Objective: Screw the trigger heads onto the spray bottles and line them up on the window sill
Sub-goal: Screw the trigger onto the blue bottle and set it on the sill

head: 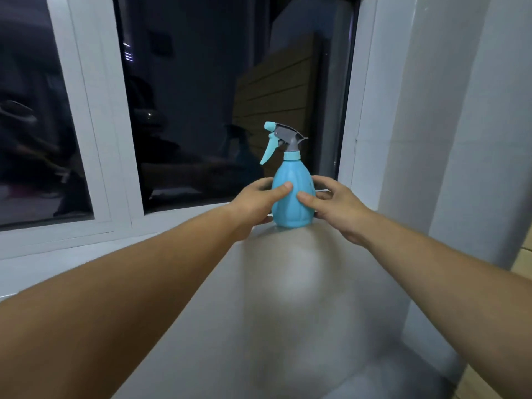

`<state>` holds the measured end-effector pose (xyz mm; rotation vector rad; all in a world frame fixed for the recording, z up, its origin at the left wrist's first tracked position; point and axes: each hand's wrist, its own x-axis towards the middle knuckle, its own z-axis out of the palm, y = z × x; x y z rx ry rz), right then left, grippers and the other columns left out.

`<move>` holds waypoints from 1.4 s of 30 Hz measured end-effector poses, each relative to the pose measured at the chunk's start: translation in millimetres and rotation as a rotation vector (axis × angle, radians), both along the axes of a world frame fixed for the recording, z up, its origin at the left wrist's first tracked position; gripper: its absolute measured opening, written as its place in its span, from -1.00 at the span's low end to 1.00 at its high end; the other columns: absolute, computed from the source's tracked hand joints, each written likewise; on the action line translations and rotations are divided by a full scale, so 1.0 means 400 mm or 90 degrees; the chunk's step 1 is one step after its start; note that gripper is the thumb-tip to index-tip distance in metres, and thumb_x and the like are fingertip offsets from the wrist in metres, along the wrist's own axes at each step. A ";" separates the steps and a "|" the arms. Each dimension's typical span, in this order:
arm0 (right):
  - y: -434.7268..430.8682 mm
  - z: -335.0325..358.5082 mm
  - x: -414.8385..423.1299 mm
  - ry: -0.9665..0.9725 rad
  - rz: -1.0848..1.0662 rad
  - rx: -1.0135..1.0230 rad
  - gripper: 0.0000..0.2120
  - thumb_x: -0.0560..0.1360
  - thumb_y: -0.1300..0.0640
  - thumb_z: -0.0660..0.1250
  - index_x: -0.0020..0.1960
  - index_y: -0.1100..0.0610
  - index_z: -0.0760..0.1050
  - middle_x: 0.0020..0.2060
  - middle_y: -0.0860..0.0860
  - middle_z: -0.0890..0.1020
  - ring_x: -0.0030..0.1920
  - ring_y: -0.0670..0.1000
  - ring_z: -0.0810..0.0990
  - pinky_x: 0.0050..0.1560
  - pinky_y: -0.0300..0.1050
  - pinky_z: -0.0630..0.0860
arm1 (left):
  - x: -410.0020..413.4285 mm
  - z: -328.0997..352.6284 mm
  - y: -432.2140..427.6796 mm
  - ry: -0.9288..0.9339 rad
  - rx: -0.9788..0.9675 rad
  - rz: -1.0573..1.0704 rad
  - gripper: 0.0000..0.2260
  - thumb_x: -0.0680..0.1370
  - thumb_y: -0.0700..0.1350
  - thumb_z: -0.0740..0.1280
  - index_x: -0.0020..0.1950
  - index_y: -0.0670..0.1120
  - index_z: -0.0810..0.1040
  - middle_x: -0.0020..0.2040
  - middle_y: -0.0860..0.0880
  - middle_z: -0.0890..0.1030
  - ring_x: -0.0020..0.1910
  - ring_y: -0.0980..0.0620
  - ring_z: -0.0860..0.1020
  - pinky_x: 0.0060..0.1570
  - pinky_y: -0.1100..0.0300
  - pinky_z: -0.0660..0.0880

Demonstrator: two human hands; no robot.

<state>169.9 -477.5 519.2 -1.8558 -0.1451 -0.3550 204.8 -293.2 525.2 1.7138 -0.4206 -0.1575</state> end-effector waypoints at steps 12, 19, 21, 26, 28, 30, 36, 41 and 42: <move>-0.130 -0.055 0.132 -0.007 -0.079 0.003 -0.45 0.46 -0.04 0.45 0.40 -0.04 0.40 0.13 0.04 0.63 0.13 0.05 0.64 0.16 0.06 0.60 | 0.121 -0.003 -0.166 0.011 0.042 0.024 -0.48 0.64 0.06 0.37 0.56 -0.08 0.40 0.45 -0.11 0.57 0.37 -0.15 0.59 0.38 -0.12 0.56; -0.132 -0.059 0.150 -0.016 -0.113 -0.034 -0.44 0.49 -0.07 0.41 0.44 -0.02 0.35 0.16 0.04 0.62 0.15 0.05 0.61 0.17 0.02 0.59 | 0.146 -0.013 -0.189 0.003 0.041 0.054 -0.44 0.63 0.09 0.38 0.58 -0.07 0.37 0.47 -0.12 0.55 0.38 -0.16 0.58 0.38 -0.12 0.56; -0.125 -0.058 0.145 -0.017 -0.121 -0.051 -0.44 0.50 -0.05 0.39 0.45 -0.01 0.34 0.18 0.05 0.61 0.14 0.04 0.61 0.12 -0.05 0.58 | 0.148 -0.020 -0.191 -0.001 0.034 0.079 -0.37 0.60 0.11 0.41 0.61 -0.07 0.33 0.50 -0.13 0.52 0.41 -0.18 0.56 0.40 -0.15 0.54; -0.119 -0.059 0.120 -0.006 -0.160 -0.089 -0.28 0.50 -0.04 0.40 0.55 -0.01 0.14 0.44 0.04 0.40 0.38 0.08 0.44 0.32 0.04 0.47 | 0.141 -0.028 -0.188 0.000 0.065 0.098 -0.33 0.59 0.17 0.40 0.60 -0.12 0.32 0.49 -0.15 0.50 0.40 -0.18 0.54 0.42 -0.13 0.51; -0.119 -0.056 0.099 -0.025 -0.179 -0.061 -0.28 0.49 -0.03 0.41 0.55 0.00 0.16 0.46 0.04 0.38 0.39 0.08 0.43 0.36 0.08 0.44 | 0.124 -0.023 -0.180 -0.006 0.075 0.119 -0.26 0.58 0.20 0.41 0.63 -0.12 0.25 0.54 -0.16 0.44 0.45 -0.21 0.49 0.45 -0.16 0.48; -0.117 -0.062 0.065 -0.052 -0.215 -0.042 -0.37 0.50 -0.03 0.41 0.49 0.04 0.27 0.38 0.03 0.46 0.31 0.06 0.50 0.29 0.04 0.49 | 0.089 -0.020 -0.159 -0.018 0.076 0.142 -0.23 0.57 0.22 0.41 0.63 -0.12 0.23 0.56 -0.15 0.41 0.47 -0.22 0.47 0.47 -0.17 0.46; -0.069 -0.196 -0.082 -0.065 -0.272 0.032 -0.69 0.47 -0.04 0.42 0.14 0.07 0.52 -0.11 0.01 0.60 -0.11 0.01 0.63 0.03 0.04 0.62 | -0.117 -0.087 -0.026 -0.095 0.007 0.101 -0.53 0.57 0.13 0.45 0.38 -0.08 0.50 0.21 -0.12 0.64 0.20 -0.07 0.66 0.23 0.01 0.64; 0.038 -0.434 -0.214 0.085 -0.185 0.029 -0.80 0.49 0.05 0.41 0.03 0.15 0.55 -0.25 0.07 0.62 -0.14 0.11 0.62 0.01 0.14 0.59 | -0.257 -0.318 0.128 0.009 0.102 -0.003 -0.85 0.65 -0.03 0.38 0.10 -0.10 0.58 -0.01 -0.10 0.69 -0.05 -0.01 0.68 0.17 -0.01 0.62; 0.062 -0.487 -0.236 0.128 -0.163 0.021 -0.79 0.49 0.03 0.41 0.03 0.14 0.55 -0.22 0.09 0.64 -0.14 0.12 0.63 0.01 0.14 0.60 | -0.273 -0.388 0.157 0.048 0.115 -0.006 -0.88 0.65 -0.04 0.37 0.06 -0.08 0.58 -0.02 -0.10 0.69 -0.05 -0.01 0.67 0.21 -0.05 0.60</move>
